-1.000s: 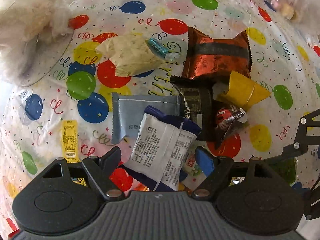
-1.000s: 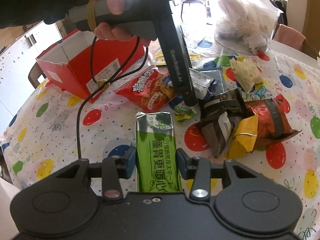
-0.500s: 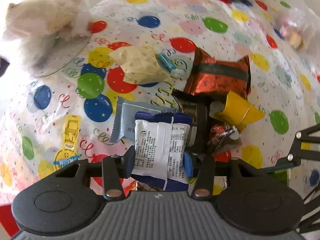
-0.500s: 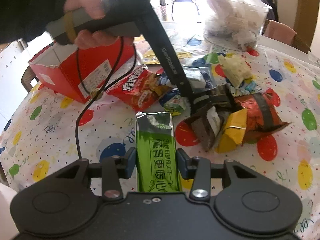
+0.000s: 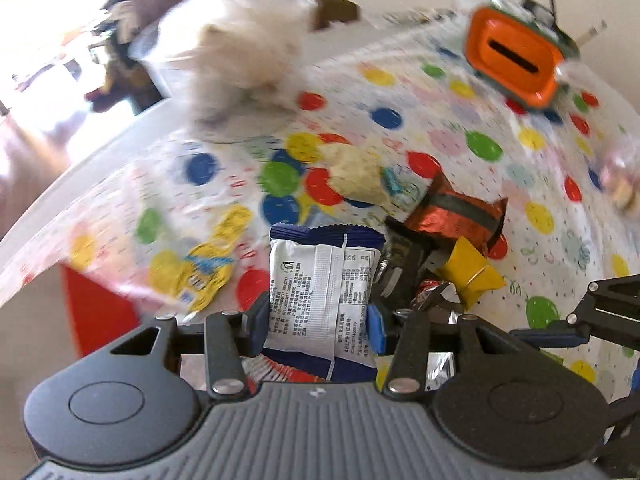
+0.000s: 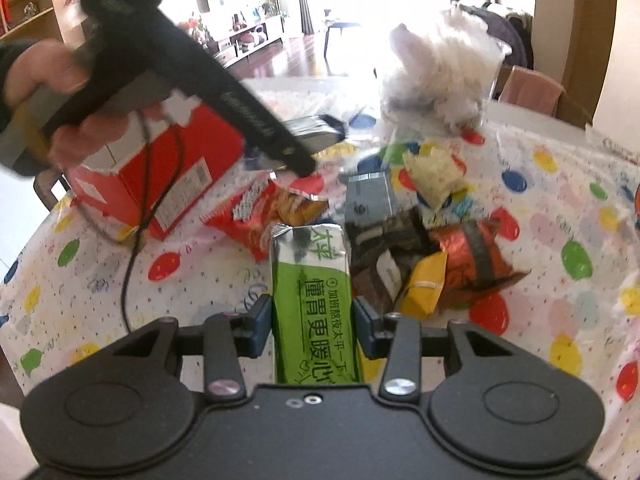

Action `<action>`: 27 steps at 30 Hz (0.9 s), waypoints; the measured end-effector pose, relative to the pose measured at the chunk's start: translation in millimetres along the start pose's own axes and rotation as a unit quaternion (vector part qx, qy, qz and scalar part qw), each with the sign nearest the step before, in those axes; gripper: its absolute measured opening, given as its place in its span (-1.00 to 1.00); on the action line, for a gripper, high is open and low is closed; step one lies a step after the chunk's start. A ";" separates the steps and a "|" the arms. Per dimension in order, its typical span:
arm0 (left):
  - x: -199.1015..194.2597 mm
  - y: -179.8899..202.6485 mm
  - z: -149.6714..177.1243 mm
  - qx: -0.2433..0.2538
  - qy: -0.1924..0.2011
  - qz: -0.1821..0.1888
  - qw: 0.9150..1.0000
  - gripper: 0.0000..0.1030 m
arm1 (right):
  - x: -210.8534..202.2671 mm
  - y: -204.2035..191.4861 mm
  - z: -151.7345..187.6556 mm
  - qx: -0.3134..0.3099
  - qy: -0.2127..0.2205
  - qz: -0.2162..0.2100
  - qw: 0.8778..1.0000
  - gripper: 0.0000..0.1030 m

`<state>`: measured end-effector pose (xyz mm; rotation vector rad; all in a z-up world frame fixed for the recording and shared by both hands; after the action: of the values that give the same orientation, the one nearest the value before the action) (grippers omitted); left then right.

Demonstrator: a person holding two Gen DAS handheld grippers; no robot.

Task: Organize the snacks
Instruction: 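Carry both packets into the red box and release them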

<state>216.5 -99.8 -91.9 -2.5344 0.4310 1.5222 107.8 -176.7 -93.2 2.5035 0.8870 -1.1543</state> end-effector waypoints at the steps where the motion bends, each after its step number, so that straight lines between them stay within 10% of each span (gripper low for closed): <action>1: -8.2 -3.4 3.9 -0.011 0.005 -0.006 1.000 -0.09 | -2.0 -1.0 -2.9 -0.002 0.004 -0.001 1.000 -0.20; 27: -118.0 -180.2 104.7 -0.189 0.047 -0.110 0.975 -0.09 | 47.7 -122.0 -147.2 -0.061 0.024 -0.024 0.998 -0.20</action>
<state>134.6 119.3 -40.2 -2.8259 -0.1448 1.5234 145.3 5.6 -28.8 2.4327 1.0047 -1.0262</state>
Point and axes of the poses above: each gripper's, at about its wrist camera, not at the fingertips, and x roughly the way its jaws point, y to its right, z to its underside, the point moved 3 cm from there along x, roughly the way its jaws point, and after that the axes turned 7 degrees about -x, right-handed, at the moved point
